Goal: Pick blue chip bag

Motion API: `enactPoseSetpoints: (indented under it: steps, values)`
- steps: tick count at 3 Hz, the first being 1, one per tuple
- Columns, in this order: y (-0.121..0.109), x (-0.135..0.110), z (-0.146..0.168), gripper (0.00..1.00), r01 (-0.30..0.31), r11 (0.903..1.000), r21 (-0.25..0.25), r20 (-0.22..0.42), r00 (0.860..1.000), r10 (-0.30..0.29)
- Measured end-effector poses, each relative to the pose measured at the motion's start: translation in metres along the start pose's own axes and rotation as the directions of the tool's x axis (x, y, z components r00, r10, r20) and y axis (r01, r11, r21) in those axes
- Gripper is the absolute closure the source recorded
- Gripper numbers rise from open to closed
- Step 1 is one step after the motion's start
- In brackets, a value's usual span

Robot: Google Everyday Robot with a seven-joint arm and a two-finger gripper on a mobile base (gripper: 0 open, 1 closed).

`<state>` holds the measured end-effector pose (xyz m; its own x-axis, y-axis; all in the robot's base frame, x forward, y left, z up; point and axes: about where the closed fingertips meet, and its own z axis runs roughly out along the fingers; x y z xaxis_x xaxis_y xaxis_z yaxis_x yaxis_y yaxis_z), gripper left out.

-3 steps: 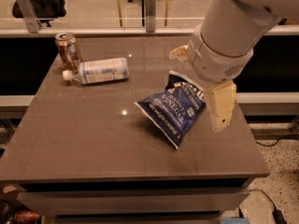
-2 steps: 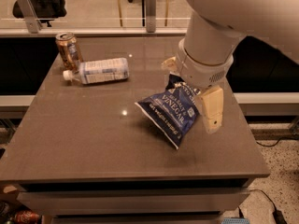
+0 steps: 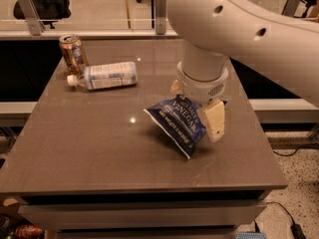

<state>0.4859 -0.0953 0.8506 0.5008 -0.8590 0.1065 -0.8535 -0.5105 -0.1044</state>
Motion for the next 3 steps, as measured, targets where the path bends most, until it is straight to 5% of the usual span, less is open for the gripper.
enactPoseSetpoints:
  steps: [3]
  values:
    - [-0.0028, 0.0159, 0.0177, 0.87, 0.003, 0.9988, -0.048, -0.026, 1.0, -0.004]
